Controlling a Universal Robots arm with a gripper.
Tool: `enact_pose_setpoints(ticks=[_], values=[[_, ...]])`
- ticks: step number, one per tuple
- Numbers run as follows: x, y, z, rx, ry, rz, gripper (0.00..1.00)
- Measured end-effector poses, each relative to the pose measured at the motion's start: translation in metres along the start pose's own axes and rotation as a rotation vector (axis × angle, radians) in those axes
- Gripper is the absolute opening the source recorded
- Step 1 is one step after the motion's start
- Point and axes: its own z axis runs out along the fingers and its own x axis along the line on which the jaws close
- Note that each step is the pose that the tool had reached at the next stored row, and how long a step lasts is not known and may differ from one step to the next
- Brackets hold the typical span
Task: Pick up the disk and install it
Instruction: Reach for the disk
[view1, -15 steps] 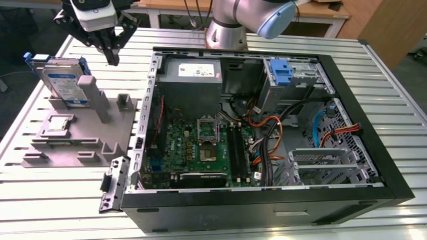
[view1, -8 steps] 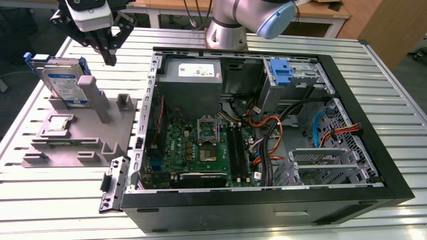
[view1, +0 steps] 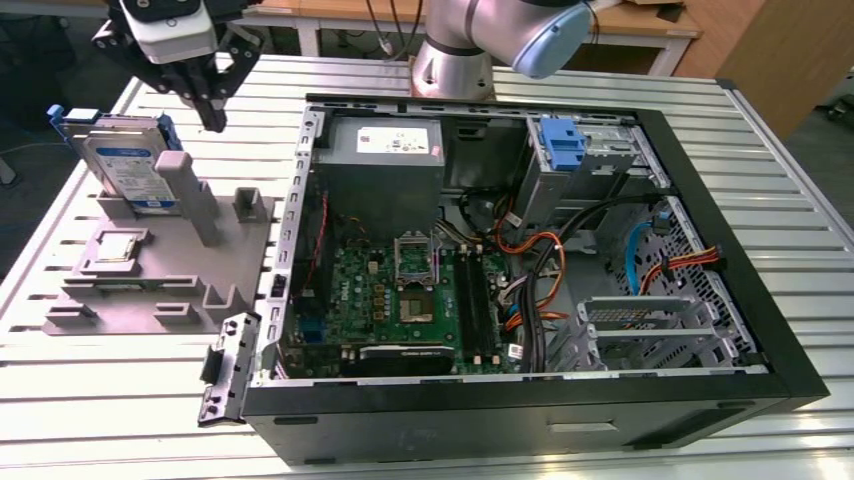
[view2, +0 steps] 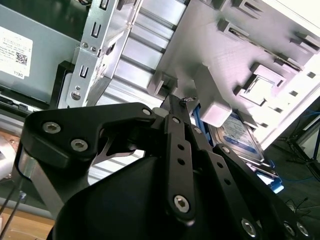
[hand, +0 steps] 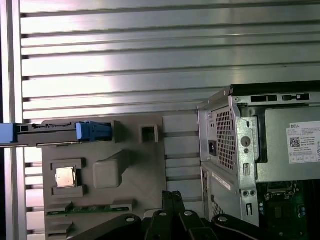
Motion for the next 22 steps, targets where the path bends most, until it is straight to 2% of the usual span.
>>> enact_pose_setpoints(ticks=[22], values=[[0.0163, -0.0013, 0.0013, 0.0001, 0.0006, 0.000, 0.10]])
